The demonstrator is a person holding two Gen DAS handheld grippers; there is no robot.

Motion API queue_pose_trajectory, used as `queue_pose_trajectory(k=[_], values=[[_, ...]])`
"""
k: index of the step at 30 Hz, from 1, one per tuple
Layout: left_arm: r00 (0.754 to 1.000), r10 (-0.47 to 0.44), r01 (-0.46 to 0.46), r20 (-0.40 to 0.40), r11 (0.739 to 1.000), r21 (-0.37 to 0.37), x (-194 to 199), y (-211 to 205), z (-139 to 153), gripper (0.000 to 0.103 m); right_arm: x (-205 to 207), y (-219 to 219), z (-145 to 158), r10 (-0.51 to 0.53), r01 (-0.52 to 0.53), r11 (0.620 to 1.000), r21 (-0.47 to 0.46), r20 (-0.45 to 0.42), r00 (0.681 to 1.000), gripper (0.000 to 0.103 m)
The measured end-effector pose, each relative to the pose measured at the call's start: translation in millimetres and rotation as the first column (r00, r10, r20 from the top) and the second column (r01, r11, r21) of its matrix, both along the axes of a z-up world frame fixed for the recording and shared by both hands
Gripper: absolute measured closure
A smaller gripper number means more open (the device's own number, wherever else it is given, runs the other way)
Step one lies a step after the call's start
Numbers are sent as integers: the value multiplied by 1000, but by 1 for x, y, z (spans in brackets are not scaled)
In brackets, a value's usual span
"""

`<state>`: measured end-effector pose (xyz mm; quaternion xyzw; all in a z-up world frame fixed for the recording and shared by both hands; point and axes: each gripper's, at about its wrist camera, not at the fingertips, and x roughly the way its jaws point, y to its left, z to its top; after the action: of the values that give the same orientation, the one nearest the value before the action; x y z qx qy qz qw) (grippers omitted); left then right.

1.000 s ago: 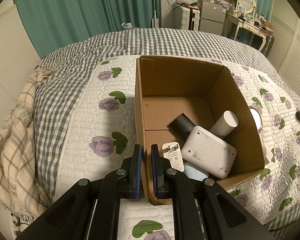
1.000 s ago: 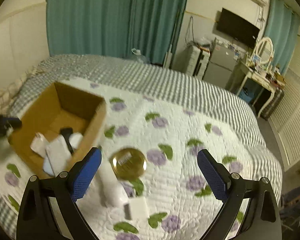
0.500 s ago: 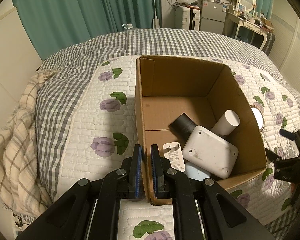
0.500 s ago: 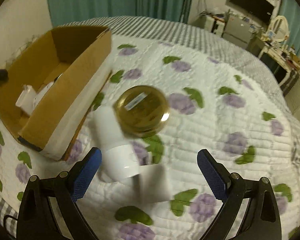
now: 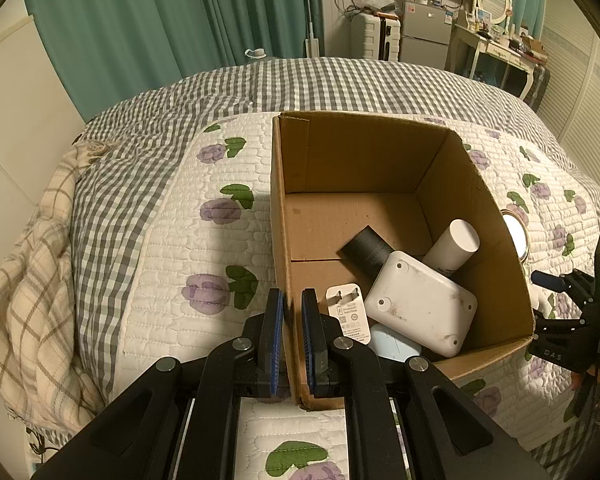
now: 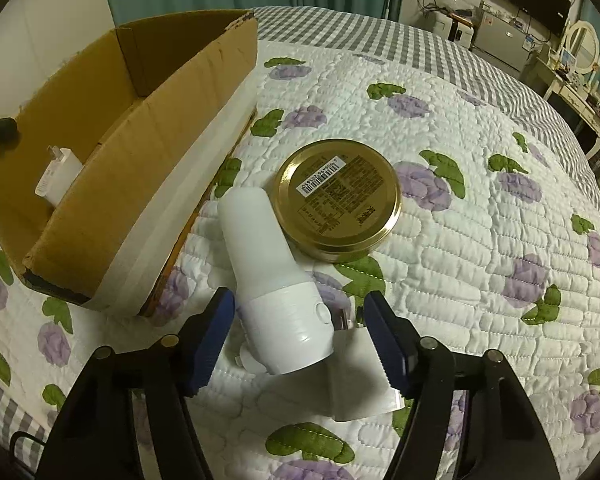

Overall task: Organize rigid objects
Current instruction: 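Move the right tool back and grasp the white cylindrical bottle, then carry the white bottle with the right tool and release it into the box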

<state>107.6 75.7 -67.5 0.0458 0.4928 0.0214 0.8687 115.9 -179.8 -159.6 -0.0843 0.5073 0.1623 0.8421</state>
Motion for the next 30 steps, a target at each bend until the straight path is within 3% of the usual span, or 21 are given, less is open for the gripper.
queue_pose_trajectory(k=[7, 16, 30], values=[[1000, 0, 0, 1, 1000, -1, 0, 0, 0, 95, 0, 7, -5, 28, -28, 1000, -9, -24, 999, 52], [1000, 0, 0, 0, 1000, -3, 0, 0, 0, 95, -6, 9, -3, 42, -42, 998, -46, -5, 999, 53], [1000, -1, 1, 0, 1000, -5, 1, 0, 0, 95, -25, -3, 38, 50, -46, 998, -51, 74, 996, 53]])
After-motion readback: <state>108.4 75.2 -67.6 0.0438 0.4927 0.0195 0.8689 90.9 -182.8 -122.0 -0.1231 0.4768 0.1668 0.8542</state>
